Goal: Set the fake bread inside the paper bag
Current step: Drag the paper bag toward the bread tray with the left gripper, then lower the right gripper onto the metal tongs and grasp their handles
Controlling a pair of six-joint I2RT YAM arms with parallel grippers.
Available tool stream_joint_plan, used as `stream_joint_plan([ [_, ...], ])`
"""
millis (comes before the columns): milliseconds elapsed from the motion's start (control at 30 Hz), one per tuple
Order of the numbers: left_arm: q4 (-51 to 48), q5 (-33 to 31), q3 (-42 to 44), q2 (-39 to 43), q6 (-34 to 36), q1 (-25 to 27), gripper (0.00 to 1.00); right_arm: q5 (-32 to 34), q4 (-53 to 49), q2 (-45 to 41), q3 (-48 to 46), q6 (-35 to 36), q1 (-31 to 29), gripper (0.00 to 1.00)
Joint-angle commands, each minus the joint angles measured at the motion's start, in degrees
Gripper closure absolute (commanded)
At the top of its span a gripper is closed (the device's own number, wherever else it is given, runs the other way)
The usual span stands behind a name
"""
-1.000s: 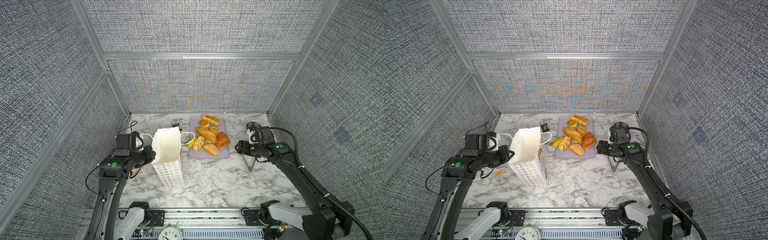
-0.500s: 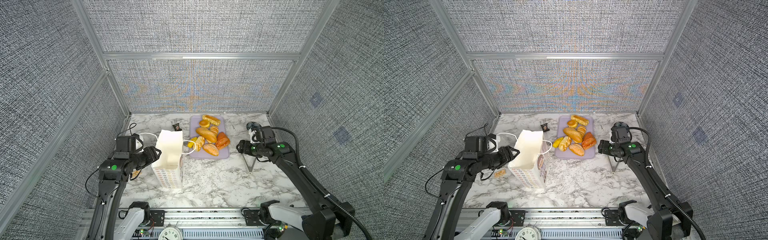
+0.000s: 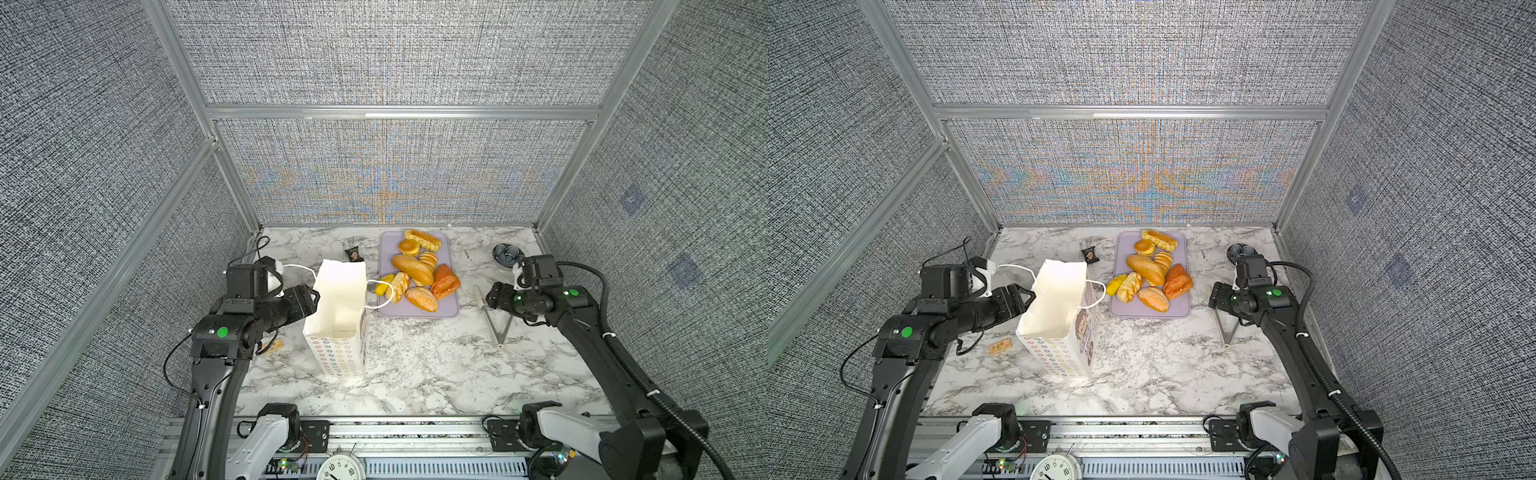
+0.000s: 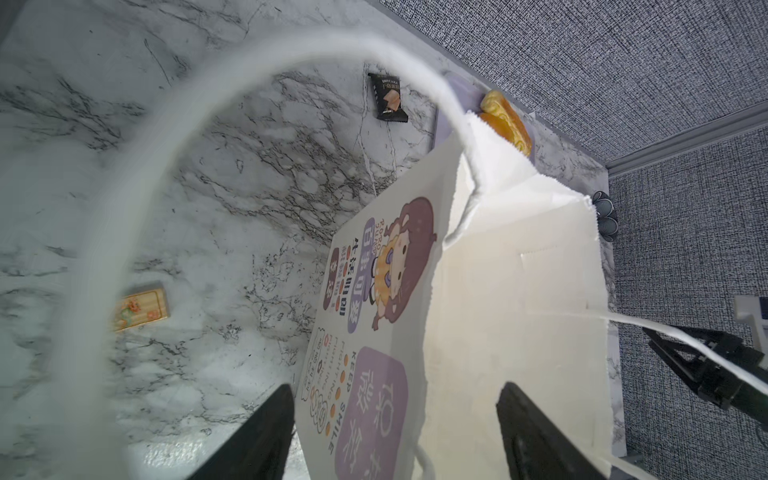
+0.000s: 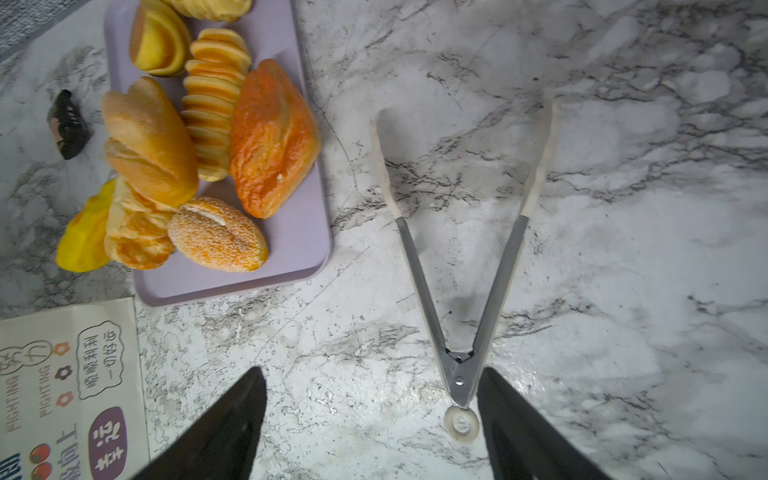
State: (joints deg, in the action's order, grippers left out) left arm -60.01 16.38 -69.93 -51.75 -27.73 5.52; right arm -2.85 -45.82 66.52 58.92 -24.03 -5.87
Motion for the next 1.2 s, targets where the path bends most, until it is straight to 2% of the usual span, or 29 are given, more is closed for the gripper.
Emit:
stream_joint_plan([
  [0,2.08,-1.86,0.22,0.24,1.62,0.04,0.15,1.15,-1.64,0.32,-1.47,-0.49,2.26,0.15],
  [233,7.8,-1.68,2.89,1.12,0.57,0.02,0.14,2.11,-3.73,5.69,-5.04,0.39,3.94,0.15],
  [467,10.26,-2.0,3.22,1.47,1.26,0.02,0.13,-0.25,-0.51,9.44,-7.99,0.32,3.83,0.14],
  [1167,12.37,-1.88,5.48,3.61,1.62,0.02,0.12,5.4,-0.59,26.99,-0.03,3.02,0.86,0.15],
])
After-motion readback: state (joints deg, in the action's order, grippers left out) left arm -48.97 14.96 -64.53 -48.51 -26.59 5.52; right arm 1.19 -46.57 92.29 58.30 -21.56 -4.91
